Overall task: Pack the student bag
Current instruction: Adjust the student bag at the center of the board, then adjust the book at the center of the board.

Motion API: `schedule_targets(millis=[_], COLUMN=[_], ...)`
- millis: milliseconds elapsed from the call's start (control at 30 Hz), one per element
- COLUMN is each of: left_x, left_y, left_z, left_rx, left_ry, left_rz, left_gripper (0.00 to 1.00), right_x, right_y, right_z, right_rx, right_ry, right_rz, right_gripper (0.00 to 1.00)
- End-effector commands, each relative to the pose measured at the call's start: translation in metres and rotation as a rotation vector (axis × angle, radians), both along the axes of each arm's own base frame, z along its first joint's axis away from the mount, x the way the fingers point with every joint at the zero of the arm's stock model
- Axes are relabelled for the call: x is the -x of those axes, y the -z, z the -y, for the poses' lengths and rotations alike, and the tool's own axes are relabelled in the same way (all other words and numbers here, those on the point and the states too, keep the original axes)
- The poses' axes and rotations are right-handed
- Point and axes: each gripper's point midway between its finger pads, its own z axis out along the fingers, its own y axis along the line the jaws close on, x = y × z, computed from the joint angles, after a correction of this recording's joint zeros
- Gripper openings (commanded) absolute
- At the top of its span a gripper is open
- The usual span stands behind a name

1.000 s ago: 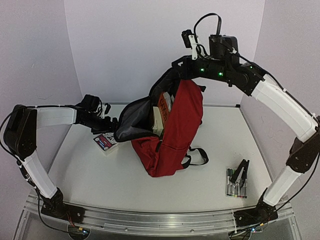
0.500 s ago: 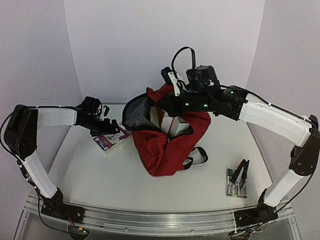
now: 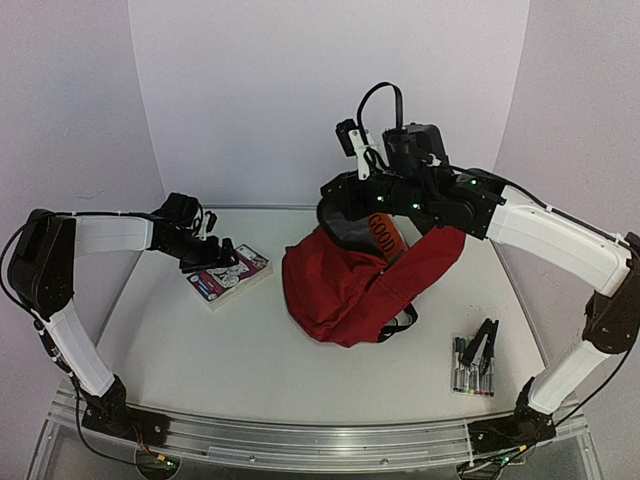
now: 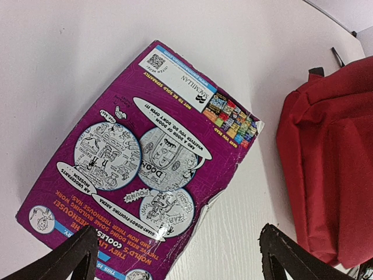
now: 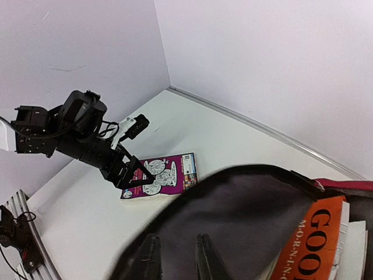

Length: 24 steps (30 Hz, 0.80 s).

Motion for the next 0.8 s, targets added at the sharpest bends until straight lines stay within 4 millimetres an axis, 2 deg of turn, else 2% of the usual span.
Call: schedule_targets(millis=[0,133,233,300,367,500,567,767], left_x=[-0.006,-0.008,-0.016,-0.026,-0.036,-0.058,-0.067,-0.074], left_y=[-0.006,-0.003,-0.003,-0.007,-0.010,0.010,0.021,0.043], left_z=[-0.001,-0.005,-0.023,-0.038,-0.043,-0.042,-0.045,-0.032], left_rx=[0.008,-0.001,0.008,0.037,0.038,0.019,-0.001,0.037], left_ry=[-0.007,-0.025,-0.095,-0.143,-0.145,-0.096,-0.091,-0.020], left_rz=[0.015,0.006,-0.023,-0.021,-0.008,-0.072,-0.091,-0.121], left_gripper=[0.96,0.97,0.97,0.97,0.98,0.98,0.98,0.98], right_x=[-0.007,-0.012,-0.021,-0.024,-0.024,-0.026,-0.024,-0.016], right_y=[-0.026,-0.023,-0.017,-0.008,0.007,0.045,0.057,0.105], right_z=[0.011,0.016,0.022,0.018,0.005,-0.018,-0.029,-0.052], right_rx=[-0.044,-0.042,-0.042,-0.058,-0.085,-0.128,-0.170,-0.225], right_ry=[0.076,0.121,0.194,0.206,0.182,0.155,0.131,0.069], right_rz=[0.059,0.054,0.044,0.008,-0.052,-0.173,-0.225,-0.362], right_gripper=[0.17,0.23,0.27,0.30,0.34,0.36,0.39,0.43])
